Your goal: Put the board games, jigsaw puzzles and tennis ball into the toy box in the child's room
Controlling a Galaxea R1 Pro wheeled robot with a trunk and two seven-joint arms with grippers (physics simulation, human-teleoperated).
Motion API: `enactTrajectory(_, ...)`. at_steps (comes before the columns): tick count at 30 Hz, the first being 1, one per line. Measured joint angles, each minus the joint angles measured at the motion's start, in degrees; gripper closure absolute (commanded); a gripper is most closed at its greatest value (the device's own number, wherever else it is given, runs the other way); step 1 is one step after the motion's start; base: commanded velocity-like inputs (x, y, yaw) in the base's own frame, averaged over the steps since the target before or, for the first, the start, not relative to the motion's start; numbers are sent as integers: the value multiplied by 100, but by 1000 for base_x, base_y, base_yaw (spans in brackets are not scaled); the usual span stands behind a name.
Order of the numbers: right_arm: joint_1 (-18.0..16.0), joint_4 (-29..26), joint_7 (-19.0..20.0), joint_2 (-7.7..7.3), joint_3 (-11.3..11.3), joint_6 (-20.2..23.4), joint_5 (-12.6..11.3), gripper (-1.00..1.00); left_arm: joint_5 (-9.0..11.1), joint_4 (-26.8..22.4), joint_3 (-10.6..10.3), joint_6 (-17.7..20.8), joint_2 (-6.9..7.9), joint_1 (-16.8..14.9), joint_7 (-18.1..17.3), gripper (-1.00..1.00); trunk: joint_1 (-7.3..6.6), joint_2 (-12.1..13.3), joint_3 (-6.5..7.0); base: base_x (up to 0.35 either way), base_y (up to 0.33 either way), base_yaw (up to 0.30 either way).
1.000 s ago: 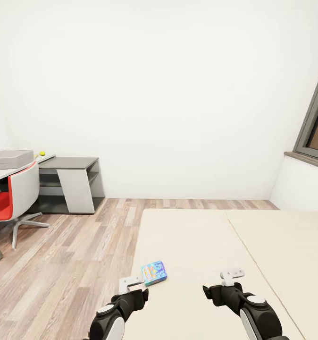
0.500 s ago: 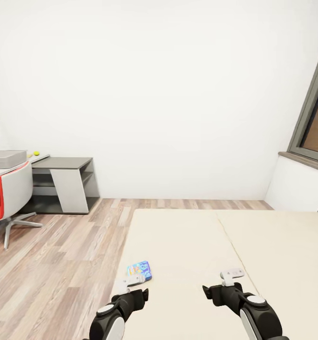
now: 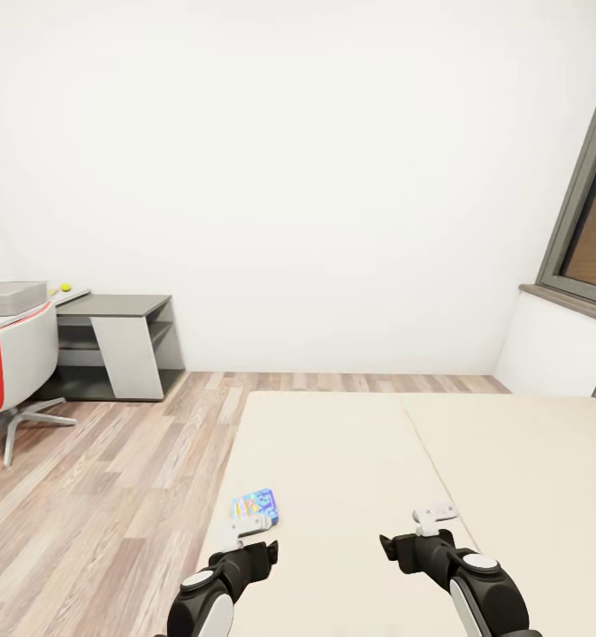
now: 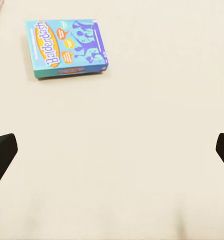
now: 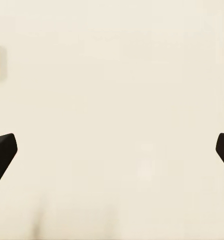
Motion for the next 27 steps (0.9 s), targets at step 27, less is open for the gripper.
enactTrajectory(27,0,-29,0,35,8,8,-6,-100,-2,5,3,-10,1,6,2,-100,0,0,0,0,-3,-85)
